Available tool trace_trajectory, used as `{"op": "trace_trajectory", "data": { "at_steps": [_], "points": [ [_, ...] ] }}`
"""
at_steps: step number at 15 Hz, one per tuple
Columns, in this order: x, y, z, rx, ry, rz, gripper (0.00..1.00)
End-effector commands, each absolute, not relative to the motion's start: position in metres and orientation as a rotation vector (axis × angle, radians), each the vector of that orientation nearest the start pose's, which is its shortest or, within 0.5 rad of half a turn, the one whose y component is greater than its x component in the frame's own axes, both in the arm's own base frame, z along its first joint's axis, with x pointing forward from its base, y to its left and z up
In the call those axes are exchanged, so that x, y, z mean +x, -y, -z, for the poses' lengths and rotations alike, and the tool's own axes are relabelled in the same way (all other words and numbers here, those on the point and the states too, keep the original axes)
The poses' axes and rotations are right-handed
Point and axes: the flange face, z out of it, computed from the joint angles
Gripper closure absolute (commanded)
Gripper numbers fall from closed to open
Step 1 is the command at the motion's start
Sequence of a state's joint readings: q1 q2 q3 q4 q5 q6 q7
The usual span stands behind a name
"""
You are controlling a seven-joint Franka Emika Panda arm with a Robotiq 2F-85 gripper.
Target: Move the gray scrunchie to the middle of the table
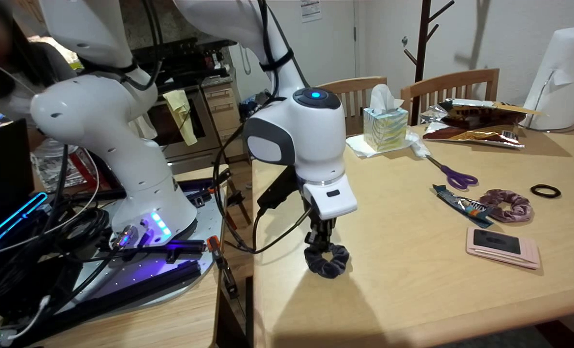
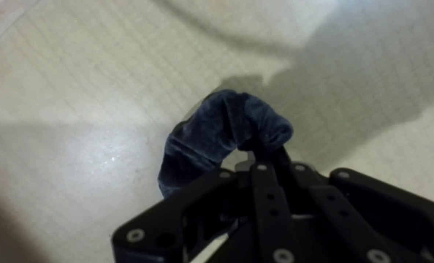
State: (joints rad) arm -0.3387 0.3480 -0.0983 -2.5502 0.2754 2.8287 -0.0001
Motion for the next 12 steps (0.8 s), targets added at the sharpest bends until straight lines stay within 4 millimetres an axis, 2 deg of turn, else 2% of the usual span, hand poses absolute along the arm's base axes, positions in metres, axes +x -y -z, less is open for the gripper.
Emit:
{"op": "trace_trajectory", "data": {
  "at_steps": [1,6,9,12],
  "points": [
    [0.386,0.178,-0.171,-2.913,-1.064,-0.071,0.99],
    [0.403,0.154,-0.221,-3.000,-1.025,-0.011,0.99],
    [0.420,0.139,-0.255,-3.097,-0.902,0.078,0.99],
    [0.439,0.123,-0.286,-3.116,-0.757,0.175,0.99]
  ]
}}
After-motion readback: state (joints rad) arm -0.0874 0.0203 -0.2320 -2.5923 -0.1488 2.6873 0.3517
